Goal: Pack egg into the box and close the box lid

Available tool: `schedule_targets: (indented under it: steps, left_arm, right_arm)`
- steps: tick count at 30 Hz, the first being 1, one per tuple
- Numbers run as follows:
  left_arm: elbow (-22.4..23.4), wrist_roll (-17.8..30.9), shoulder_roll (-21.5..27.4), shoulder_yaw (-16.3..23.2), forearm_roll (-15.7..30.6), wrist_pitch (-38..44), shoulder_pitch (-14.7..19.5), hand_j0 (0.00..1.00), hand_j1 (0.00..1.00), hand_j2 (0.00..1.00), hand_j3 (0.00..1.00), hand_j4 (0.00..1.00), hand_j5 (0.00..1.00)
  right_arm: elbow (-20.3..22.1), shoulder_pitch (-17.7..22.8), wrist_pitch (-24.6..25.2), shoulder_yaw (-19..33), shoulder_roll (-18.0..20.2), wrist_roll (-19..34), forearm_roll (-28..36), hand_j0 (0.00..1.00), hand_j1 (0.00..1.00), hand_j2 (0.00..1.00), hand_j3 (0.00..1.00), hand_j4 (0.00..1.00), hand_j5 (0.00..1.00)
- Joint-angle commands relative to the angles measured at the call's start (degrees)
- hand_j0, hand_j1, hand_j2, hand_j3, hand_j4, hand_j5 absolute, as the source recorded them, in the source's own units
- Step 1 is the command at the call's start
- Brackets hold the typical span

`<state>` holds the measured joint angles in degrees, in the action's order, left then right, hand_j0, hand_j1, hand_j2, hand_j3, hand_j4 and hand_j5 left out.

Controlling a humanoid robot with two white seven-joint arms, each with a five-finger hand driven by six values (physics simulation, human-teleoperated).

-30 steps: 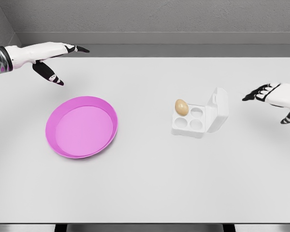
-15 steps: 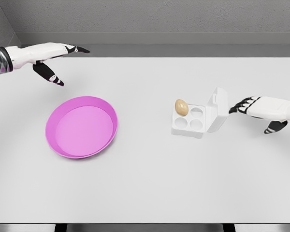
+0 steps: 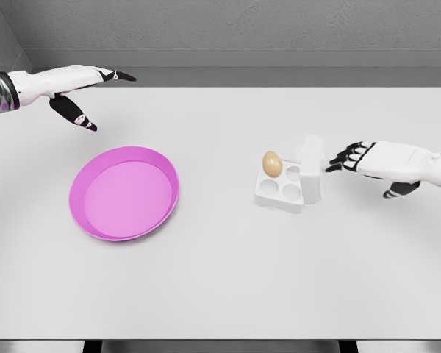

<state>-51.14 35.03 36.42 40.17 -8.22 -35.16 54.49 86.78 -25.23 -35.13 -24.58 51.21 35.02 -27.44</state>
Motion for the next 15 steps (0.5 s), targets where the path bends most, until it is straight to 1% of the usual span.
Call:
schedule_targets:
  steps: [1,4,5,7,10,11,14,15]
  left_arm:
    - [-0.01,-0.03,-0.03,-0.09,0.40,0.16,0.00,1.00,1.00,1.00,1.00,1.00,1.00]
    - [-0.01,-0.03,-0.03,-0.09,0.40,0.16,0.00,1.00,1.00,1.00,1.00,1.00,1.00]
    - [-0.01,-0.03,-0.03,-0.09,0.40,0.16,0.00,1.00,1.00,1.00,1.00,1.00,1.00]
    - [-0.01,-0.03,-0.03,-0.09,0.40,0.16,0.00,1.00,1.00,1.00,1.00,1.00,1.00]
    - [-0.01,-0.03,-0.03,0.00,0.40,0.16,-0.18,1.00,1.00,1.00,1.00,1.00,1.00]
    - [-0.01,-0.03,-0.03,-0.09,0.40,0.16,-0.18,1.00,1.00,1.00,1.00,1.00,1.00]
    - [-0.01,-0.03,-0.03,-0.09,0.40,0.16,-0.18,1.00,1.00,1.00,1.00,1.00,1.00]
    - [-0.01,-0.03,-0.03,-0.09,0.40,0.16,-0.18,1.00,1.00,1.00,1.00,1.00,1.00]
  right_arm:
    - [0.68,0.00,0.13,0.15,0.29,-0.02,0.37,1.00,1.00,1.00,1.00,1.00,1.00]
    - [1.29,0.00,0.13,0.24,0.47,-0.02,0.46,1.00,1.00,1.00,1.00,1.00,1.00]
    - [2.43,0.00,0.13,0.24,0.56,-0.02,0.46,1.00,1.00,1.00,1.00,1.00,1.00]
    - [6.12,0.35,0.13,0.32,1.88,-0.02,0.46,1.00,1.00,1.00,1.00,1.00,1.00]
    - [10.52,0.79,0.13,0.24,1.88,-0.02,0.46,1.00,1.00,1.00,1.00,1.00,1.00]
    - [11.40,0.79,0.13,0.24,1.79,-0.02,0.46,1.00,1.00,1.00,1.00,1.00,1.00]
    - [12.54,0.70,0.13,0.24,1.53,-0.02,0.46,1.00,1.00,1.00,1.00,1.00,1.00]
    - [11.93,0.70,0.13,0.94,1.70,-0.02,1.16,1.00,1.00,1.00,1.00,1.00,1.00]
